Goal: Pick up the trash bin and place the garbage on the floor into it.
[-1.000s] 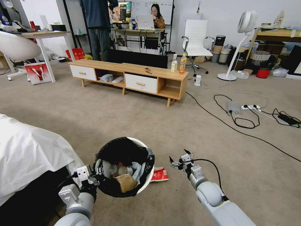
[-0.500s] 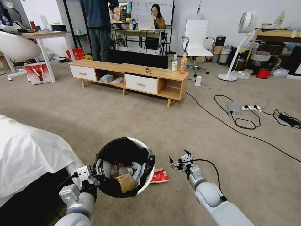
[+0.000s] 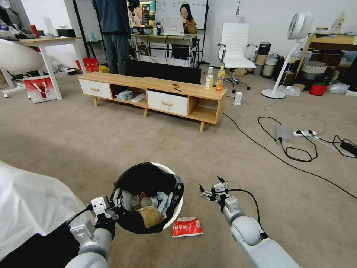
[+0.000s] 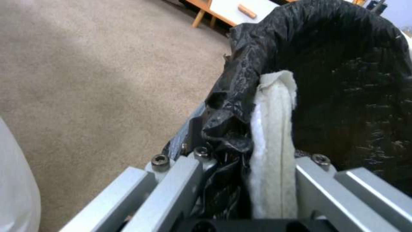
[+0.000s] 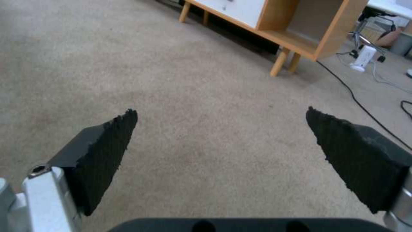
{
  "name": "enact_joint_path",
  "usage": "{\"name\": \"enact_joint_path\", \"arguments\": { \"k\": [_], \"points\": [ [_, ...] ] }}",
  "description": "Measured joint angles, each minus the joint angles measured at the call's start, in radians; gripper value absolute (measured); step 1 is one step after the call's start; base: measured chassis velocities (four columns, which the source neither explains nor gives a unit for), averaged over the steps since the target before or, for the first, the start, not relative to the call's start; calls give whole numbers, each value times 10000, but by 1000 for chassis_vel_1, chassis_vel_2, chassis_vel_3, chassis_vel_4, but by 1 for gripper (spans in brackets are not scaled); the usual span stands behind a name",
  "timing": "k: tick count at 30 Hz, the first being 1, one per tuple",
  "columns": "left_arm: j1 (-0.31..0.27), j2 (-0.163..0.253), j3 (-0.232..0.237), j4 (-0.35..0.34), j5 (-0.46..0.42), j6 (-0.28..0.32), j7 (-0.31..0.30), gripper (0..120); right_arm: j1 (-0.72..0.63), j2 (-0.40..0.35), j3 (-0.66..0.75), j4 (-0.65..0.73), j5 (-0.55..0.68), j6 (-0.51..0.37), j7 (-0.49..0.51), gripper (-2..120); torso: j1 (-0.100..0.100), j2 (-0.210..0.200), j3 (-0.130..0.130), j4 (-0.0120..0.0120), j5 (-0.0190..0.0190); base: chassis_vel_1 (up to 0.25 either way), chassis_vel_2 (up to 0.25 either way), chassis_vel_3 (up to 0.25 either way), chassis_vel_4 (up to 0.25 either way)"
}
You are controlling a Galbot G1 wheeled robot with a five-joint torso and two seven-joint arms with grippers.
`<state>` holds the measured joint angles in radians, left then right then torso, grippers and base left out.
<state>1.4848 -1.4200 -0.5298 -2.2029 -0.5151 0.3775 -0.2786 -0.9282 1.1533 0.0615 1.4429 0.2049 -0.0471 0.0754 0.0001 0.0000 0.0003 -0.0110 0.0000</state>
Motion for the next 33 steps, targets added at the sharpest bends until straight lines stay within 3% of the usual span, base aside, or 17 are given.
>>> {"name": "enact_joint_path", "arguments": {
  "k": [11, 13, 14, 16, 17, 19, 20, 22, 23, 25, 26, 27, 33],
  "points": [
    [43, 18, -6, -76, 1, 0, 0, 6, 549, -470, -281, -315, 208, -163, -860, 100, 0, 0, -2, 0, 0, 10, -15, -5, 11],
    [59, 13, -20, -146, 1, 0, 0, 6, 1060, -624, -467, -768, 149, -254, -1918, 100, 0, 0, -1, 2, 2, 0, 0, 0, 0],
    [59, 13, -20, -146, 1, 0, 0, 6, 1060, -624, -467, -768, 149, -254, -1918, 100, 0, 0, -1, 2, 2, 0, 0, 0, 0],
    [71, -2, -39, -221, -7, 0, -1, 6, 1602, -685, -718, -1427, -288, -153, -3162, 100, -1, 0, -1, -1, 1, 0, 0, 0, 0],
    [71, -2, -39, -221, -7, 0, -1, 6, 1602, -685, -718, -1427, -288, -153, -3162, 100, -1, 0, -1, -1, 1, 0, 0, 0, 0],
    [54, -31, -44, -224, -9, 0, -1, 6, 2122, -468, -960, -2259, -848, 367, -4166, 100, 0, 0, -1, -3, -5, 0, 0, 0, 0],
    [54, -31, -44, -224, -9, 0, -1, 6, 2122, -468, -960, -2259, -848, 367, -4166, 100, 0, 0, -1, -3, -5, 0, 0, 0, 0],
    [33, -76, -34, -223, -2, 0, -1, 6, 2747, 138, -1151, -3589, -1749, 1707, -5893, 100, 0, 0, 0, 3, 4, 0, 0, 0, 0],
    [33, -76, -34, -223, -2, 0, -1, 6, 2747, 138, -1151, -3589, -1749, 1707, -5893, 100, 0, 0, 0, 3, 4, 0, 0, 0, 0],
    [22, -124, -35, -219, 13, 1, 0, 6, 3291, 783, -1127, -4646, -3046, 2903, -7527, 100, 0, 0, -1, 8, -2, 0, 0, 0, 0],
    [22, -124, -35, -219, 13, 1, 0, 6, 3291, 783, -1127, -4646, -3046, 2903, -7527, 100, 0, 0, -1, 8, -2, 0, 0, 0, 0],
    [22, -145, -48, -219, 16, 2, 0, 6, 3500, 1081, -1056, -5102, -3700, 3452, -8386, 100, 0, 0, 0, 8, 1, 0, 0, 0, 0],
    [59, -180, -156, -216, 27, 0, 27, 6, 3689, 1769, -1233, -6086, -5126, 4706, -10195, 100, -1, 0, -1, -1, -2, 0, 0, 0, 0]
  ]
}}
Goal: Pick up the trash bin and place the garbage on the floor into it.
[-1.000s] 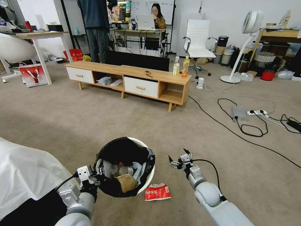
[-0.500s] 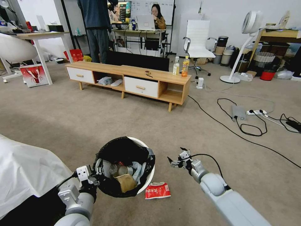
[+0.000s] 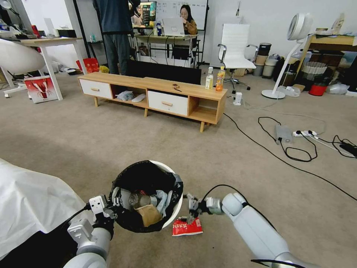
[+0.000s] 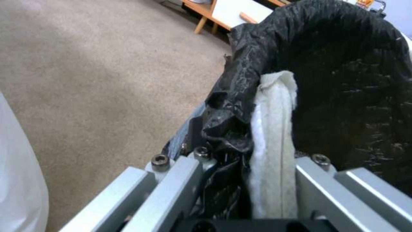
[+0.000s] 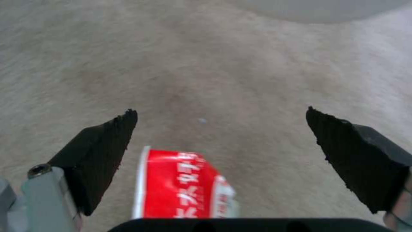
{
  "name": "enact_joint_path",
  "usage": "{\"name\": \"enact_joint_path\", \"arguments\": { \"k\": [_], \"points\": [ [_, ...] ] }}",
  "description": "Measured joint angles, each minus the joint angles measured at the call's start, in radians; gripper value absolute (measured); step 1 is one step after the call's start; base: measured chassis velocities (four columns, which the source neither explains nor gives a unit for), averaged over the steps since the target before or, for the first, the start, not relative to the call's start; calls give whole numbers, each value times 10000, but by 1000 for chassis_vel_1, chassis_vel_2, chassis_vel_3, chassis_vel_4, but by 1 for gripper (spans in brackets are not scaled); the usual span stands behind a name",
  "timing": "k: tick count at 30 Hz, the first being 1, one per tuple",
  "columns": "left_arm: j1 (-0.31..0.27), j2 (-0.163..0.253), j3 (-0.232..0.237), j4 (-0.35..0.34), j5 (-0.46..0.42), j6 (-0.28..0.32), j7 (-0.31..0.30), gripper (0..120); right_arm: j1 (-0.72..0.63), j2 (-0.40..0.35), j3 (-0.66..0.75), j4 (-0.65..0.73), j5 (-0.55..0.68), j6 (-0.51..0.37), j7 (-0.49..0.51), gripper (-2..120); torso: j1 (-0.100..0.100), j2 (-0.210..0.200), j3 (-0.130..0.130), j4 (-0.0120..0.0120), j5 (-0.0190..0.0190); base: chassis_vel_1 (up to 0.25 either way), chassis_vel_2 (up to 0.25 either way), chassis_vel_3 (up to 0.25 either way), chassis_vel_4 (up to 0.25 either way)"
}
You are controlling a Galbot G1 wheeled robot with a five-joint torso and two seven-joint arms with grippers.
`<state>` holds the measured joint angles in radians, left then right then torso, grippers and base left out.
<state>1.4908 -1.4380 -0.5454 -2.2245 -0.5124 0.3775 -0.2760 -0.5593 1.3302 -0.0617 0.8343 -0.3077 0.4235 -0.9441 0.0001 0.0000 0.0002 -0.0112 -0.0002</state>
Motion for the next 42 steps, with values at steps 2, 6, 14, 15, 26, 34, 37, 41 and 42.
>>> {"name": "enact_joint_path", "arguments": {
  "k": [2, 6, 14, 15, 26, 34, 37, 41, 42],
  "points": [
    [11, -12, 5, 10, 29, -5, 2, 6, -16, 81, -50, -101, -203, 119, -7, 100, 0, 0, 0, 0, 0, 0, 0, 0, 0],
    [96, -39, 66, 18, 127, -29, 5, 6, -20, 360, -126, -551, -1095, 329, 283, 100, 0, 0, 0, 3, 0, 0, 0, 0, 0],
    [295, -41, -16, -110, 185, -147, 79, 6, -50, 607, -98, -1629, -1770, 394, 978, 100, 0, 0, 0, 2, 2, 0, 0, 0, 0],
    [295, -41, -16, -110, 185, -147, 79, 6, -50, 607, -98, -1629, -1770, 394, 978, 100, 0, 0, 0, 2, 2, 0, 0, 0, 0],
    [275, -83, 54, -51, 222, -185, 106, 6, 56, 664, -25, -2375, -1594, 154, 1584, 100, 0, 0, 0, 2, 2, 0, 0, 0, 0],
    [275, -76, 53, -8, 225, -188, 112, 6, 85, 667, -28, -2499, -1424, 83, 1687, 100, 0, 0, 0, 2, 2, 0, 0, 0, 0],
    [276, -72, 53, 3, 225, -192, 119, 6, 107, 667, -40, -2545, -1314, 64, 1762, 100, 0, 0, 0, 2, 2, 0, 0, 0, 0],
    [277, -75, 66, 43, 244, -202, 135, 6, 111, 649, -46, -2609, -1274, 41, 1924, 100, 0, 1, 0, 3, 2, 0, 0, 0, 0],
    [277, -75, 66, 43, 244, -202, 135, 6, 111, 649, -46, -2609, -1274, 41, 1924, 100, 0, 1, 0, 3, 2, 0, 0, 0, 0]
  ]
}}
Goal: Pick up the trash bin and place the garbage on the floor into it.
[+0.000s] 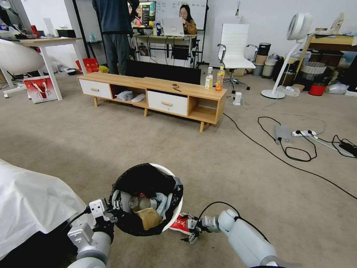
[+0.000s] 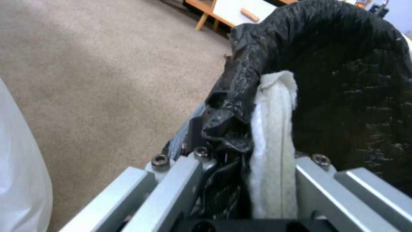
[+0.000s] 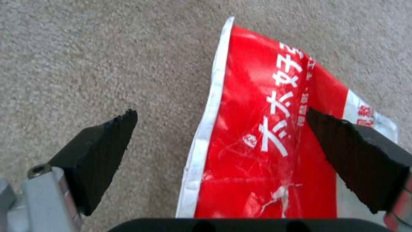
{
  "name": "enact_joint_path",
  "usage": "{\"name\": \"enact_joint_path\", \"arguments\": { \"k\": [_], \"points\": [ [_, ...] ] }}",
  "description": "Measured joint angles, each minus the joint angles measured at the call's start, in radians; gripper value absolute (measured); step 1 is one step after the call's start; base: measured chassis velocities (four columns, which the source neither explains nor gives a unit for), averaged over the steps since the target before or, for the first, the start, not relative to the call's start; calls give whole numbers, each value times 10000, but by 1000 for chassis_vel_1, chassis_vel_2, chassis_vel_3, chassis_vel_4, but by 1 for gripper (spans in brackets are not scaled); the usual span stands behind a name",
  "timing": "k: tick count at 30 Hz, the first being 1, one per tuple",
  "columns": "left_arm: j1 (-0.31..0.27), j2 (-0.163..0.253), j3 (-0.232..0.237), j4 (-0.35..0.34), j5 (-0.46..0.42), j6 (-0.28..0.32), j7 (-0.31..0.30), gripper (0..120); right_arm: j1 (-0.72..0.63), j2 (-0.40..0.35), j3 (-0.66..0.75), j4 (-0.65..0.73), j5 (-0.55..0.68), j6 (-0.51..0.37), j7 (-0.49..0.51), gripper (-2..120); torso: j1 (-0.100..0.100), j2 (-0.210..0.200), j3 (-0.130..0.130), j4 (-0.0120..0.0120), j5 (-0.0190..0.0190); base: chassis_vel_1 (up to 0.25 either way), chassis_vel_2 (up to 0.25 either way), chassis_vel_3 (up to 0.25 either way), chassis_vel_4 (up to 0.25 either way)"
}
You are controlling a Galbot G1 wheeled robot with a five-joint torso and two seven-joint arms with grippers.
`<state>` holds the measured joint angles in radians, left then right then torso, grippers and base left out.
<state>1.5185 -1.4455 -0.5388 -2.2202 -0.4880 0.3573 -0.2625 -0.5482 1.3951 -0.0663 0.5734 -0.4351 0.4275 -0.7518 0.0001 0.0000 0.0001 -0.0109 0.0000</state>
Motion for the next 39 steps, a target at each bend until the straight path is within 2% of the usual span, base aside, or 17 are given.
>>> {"name": "enact_joint_path", "arguments": {
  "k": [29, 32, 33, 35, 36, 38, 39],
  "points": [
    [-14, -26, 23, 103, 58, -79, 78, 6, -389, -272, 179, -16, 21, 16, 262, 100, 0, 0, 0, 0, 0, 0, 0, 0, 0],
    [-26, -29, 27, 116, 58, -80, 83, 6, -390, -260, 179, -17, -31, 16, 263, 93, 0, 0, 0, 0, 0, 0, 0, 0, 0],
    [-26, -29, 27, 116, 58, -80, 85, 6, -390, -258, 179, -15, -49, 17, 259, 85, 0, 0, 0, 0, 0, 0, 0, 0, 0],
    [-26, -29, 25, 116, 58, -80, 87, 6, -390, -259, 180, -14, -51, 18, 257, 83, 0, 0, 0, -1, 0, 0, 0, 0, 0],
    [-25, -27, 18, 116, 57, -80, 89, 6, -391, -263, 187, -13, -53, 21, 253, 76, 0, 0, 0, 0, 0, 0, 0, 0, 0],
    [-24, -27, 15, 116, 57, -82, 90, 6, -393, -268, 195, -12, -52, 25, 249, 72, 0, 0, 0, 0, 0, 0, 0, 0, 0],
    [-20, -26, 13, 116, 56, -86, 92, 6, -398, -277, 207, -11, -52, 35, 245, 65, 0, 0, 0, 0, 0, 0, 0, 0, 0]
  ]
}}
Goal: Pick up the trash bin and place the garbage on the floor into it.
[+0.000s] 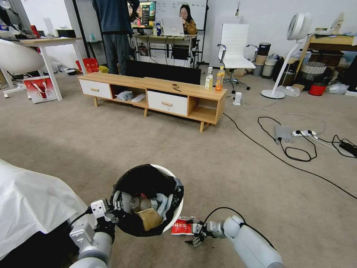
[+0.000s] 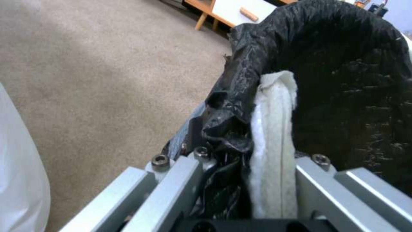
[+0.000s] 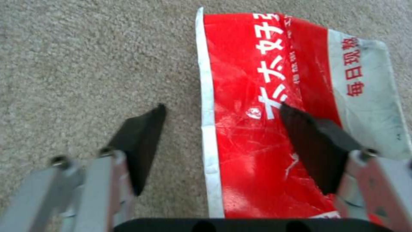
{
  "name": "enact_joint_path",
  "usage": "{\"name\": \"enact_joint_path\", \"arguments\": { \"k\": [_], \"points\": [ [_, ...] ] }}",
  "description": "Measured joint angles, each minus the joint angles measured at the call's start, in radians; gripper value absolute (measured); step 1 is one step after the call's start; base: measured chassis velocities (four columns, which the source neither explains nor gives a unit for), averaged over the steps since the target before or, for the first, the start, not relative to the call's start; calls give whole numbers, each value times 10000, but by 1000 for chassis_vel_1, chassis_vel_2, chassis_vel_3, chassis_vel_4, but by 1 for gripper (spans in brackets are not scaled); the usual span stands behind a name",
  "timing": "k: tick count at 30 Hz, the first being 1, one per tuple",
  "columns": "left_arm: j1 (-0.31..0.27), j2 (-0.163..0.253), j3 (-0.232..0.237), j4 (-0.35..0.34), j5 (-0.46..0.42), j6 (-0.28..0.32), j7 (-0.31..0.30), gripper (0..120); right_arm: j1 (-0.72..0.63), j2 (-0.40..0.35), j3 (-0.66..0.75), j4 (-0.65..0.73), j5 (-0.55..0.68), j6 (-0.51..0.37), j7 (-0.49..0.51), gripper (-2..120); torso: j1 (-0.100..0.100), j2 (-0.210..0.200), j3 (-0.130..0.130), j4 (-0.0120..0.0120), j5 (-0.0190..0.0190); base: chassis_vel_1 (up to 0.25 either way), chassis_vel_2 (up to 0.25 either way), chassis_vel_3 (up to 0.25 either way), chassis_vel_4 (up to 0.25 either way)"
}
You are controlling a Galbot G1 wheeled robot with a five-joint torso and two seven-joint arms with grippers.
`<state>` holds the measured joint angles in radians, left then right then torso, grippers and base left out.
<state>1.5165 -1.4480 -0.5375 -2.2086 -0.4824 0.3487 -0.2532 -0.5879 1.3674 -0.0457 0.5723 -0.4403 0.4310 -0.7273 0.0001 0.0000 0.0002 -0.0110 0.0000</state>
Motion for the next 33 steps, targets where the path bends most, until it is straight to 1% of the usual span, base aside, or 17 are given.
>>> {"name": "enact_joint_path", "arguments": {
  "k": [1, 2, 4, 5, 6, 7, 8, 9, 10, 11, 12, 14, 15, 16, 18, 19, 33],
  "points": [
    [6, -1, 0, 0, -2, -3, 2, 6, -5, -6, 16, 2, 3, 6, -1, 62, 0, 0, 0, 0, 0, 0, 0, 0, 0],
    [6, -1, 0, 0, -2, -3, 2, 6, -5, -6, 16, 2, 3, 6, -1, 62, 0, 0, 0, 0, 0, 0, 0, 0, 0],
    [27, -11, 2, -1, -2, -21, 6, 6, -11, -27, 70, 12, 33, 16, -14, 48, 0, 0, 0, 0, 0, 0, 0, 0, 0],
    [27, -11, 2, -1, -2, -21, 6, 6, -11, -27, 70, 12, 33, 16, -14, 48, 0, 0, 0, 0, 0, 0, 0, 0, 0],
    [30, -14, 4, -11, -2, -23, 8, 6, -10, -48, 84, 17, 46, 24, -27, 42, 0, 0, 0, 1, 0, 0, 0, 0, 0],
    [30, -14, 4, -11, -2, -23, 8, 6, -10, -48, 84, 17, 46, 24, -27, 42, 0, 0, 0, 1, 0, 0, 0, 0, 0],
    [28, -14, 3, -17, -4, -23, 8, 6, -11, -70, 98, 21, 55, 32, -39, 36, 0, 0, 0, 1, 0, 0, 0, 0, 0],
    [28, -14, 3, -17, -4, -23, 8, 6, -11, -70, 98, 21, 55, 32, -39, 36, 0, 0, 0, 1, 0, 0, 0, 0, 0],
    [16, -14, 0, -22, -6, -23, 8, 6, -9, -94, 112, 26, 94, 35, -46, 29, 0, 0, 0, -1, 0, 0, 0, 0, 0],
    [11, -14, -2, -23, -7, -23, 8, 6, -9, -105, 114, 28, 119, 37, -48, 25, 0, 0, 0, 0, 0, 0, 0, 0, 0],
    [11, -14, -2, -23, -7, -23, 8, 6, -9, -105, 114, 28, 119, 37, -48, 25, 0, 0, 0, 0, 0, 0, 0, 0, 0],
    [-3, -14, -3, -23, -8, -23, 8, 6, -8, -128, 120, 39, 165, 46, -53, 14, 0, 0, 0, -1, 0, 0, 0, 0, 0],
    [-3, -14, -3, -23, -8, -23, 8, 6, -8, -128, 120, 39, 165, 46, -53, 14, 0, 0, 0, -1, 0, 0, 0, 0, 0],
    [-9, -17, -2, -23, -8, -23, 9, 6, -6, -131, 122, 40, 189, 50, -53, 7, 0, 0, 0, -1, 0, 0, 0, 0, 0],
    [-12, -18, -3, -22, -8, -23, 9, 6, -6, -131, 123, 41, 200, 52, -53, 4, 0, 0, 0, -1, -1, 0, 0, 0, 0],
    [-13, -19, -2, -21, -8, -23, 9, 6, -2, -127, 124, 42, 209, 54, -53, 0, 0, 0, 0, -1, -1, 0, 0, 0, 0],
    [-7, -1, -30, -21, -22, -23, 8, 6, 24, -66, 95, 52, 250, 59, -69, 0, 1, 0, 0, 0, -1, 0, 0, 0, 0]
  ]
}}
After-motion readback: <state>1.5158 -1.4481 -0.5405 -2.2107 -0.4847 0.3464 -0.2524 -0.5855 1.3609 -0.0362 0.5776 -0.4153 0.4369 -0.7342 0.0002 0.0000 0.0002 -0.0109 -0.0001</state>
